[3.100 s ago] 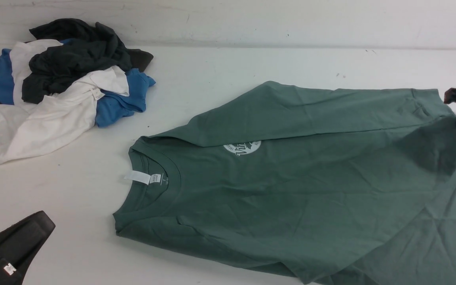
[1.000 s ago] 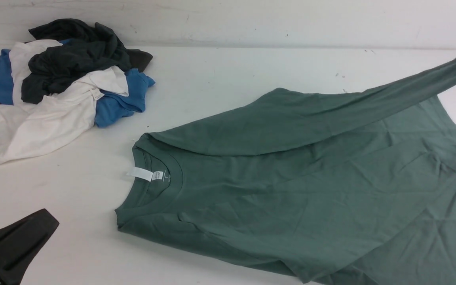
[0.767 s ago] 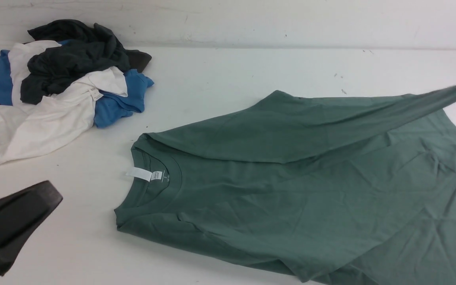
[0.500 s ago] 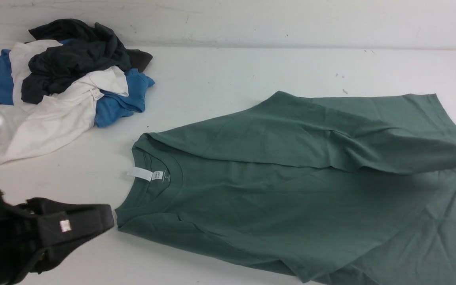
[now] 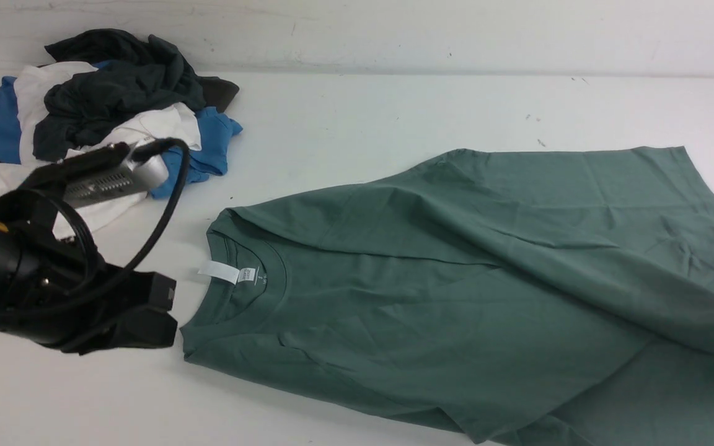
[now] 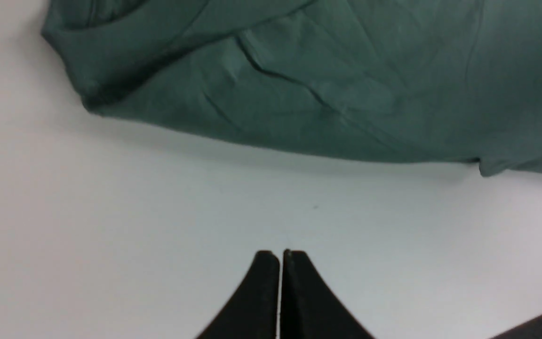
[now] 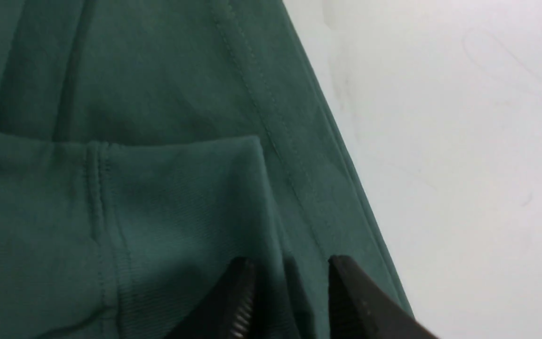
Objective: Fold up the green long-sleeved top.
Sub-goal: Drag and drop the cuff with your right arm onto the cuff closest to your right arm, then use both arms simultaneously to clamp the lower edge of the clothing fabric
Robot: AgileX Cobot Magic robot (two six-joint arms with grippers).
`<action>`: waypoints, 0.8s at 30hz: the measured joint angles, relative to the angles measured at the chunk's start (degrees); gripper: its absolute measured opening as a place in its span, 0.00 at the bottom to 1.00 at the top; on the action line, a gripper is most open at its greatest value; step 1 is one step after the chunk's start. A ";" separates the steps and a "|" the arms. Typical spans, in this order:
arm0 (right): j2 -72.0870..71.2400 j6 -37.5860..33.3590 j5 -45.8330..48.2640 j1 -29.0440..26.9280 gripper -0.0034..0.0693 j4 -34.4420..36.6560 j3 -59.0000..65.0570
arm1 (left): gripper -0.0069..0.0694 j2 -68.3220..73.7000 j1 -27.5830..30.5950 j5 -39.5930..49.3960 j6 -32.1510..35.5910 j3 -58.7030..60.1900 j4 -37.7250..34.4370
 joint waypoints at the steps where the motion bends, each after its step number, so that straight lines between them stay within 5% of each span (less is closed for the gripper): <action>1: 0.00 0.02 1.19 0.00 0.43 0.00 0.00 | 0.09 0.13 0.00 0.05 -0.28 -0.88 0.76; 7: -1.25 0.13 6.42 0.00 0.61 0.29 0.00 | 0.09 1.92 0.00 4.22 -5.48 -5.65 7.30; 15: -9.91 -3.29 6.72 0.82 0.63 10.32 3.16 | 0.15 7.29 0.00 5.84 -8.10 -5.46 11.22; 24: -26.36 -6.54 7.36 3.52 0.64 13.24 15.37 | 0.46 18.49 0.00 2.48 -8.24 -5.36 9.13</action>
